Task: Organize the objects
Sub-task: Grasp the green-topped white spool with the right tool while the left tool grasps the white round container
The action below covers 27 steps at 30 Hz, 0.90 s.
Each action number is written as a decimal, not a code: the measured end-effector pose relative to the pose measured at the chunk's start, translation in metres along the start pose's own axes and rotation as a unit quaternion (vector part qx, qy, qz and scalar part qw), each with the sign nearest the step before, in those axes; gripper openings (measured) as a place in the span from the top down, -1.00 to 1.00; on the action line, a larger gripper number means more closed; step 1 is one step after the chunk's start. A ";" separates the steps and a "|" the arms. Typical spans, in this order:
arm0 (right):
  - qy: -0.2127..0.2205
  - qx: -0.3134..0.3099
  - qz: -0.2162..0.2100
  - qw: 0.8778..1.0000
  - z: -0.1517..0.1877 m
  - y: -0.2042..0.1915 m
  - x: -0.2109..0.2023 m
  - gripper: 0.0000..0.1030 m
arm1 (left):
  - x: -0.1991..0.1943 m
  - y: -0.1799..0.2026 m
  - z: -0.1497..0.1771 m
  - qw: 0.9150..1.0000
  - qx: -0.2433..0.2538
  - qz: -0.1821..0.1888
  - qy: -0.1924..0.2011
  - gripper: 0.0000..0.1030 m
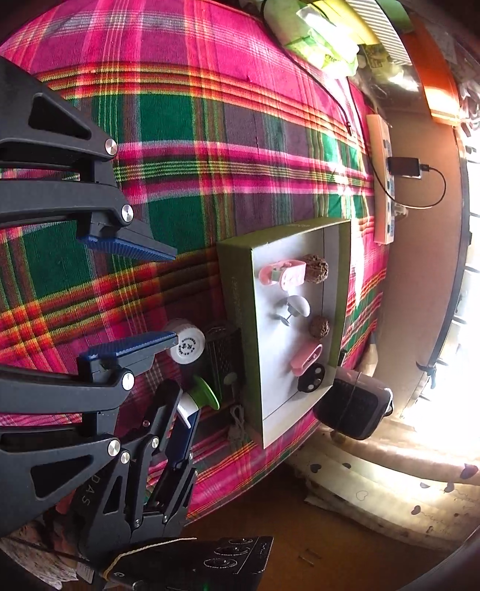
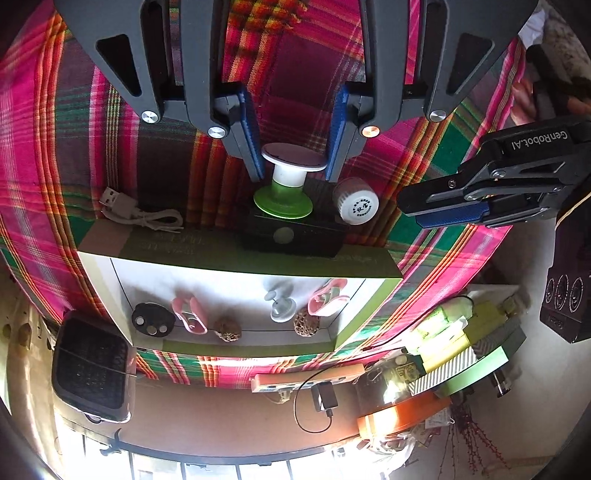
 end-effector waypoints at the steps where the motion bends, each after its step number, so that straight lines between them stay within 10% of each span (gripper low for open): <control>1: 0.001 0.001 0.002 1.000 0.001 0.002 -0.002 0.33 | 0.001 0.003 0.000 1.000 0.004 0.006 0.000 0.26; 27: 0.010 0.020 0.030 0.999 0.020 0.041 -0.022 0.33 | 0.030 0.037 -0.013 0.997 0.037 -0.061 0.001 0.25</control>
Point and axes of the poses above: each gripper's, at about its wrist camera, not at the fingertips, and x roughly the way its jaws point, y to its right, z to its underside, the point moved 2 cm from there along x, roughly the way its jaws point, and after that the axes turned 9 degrees about -y, right-handed, at the moved point
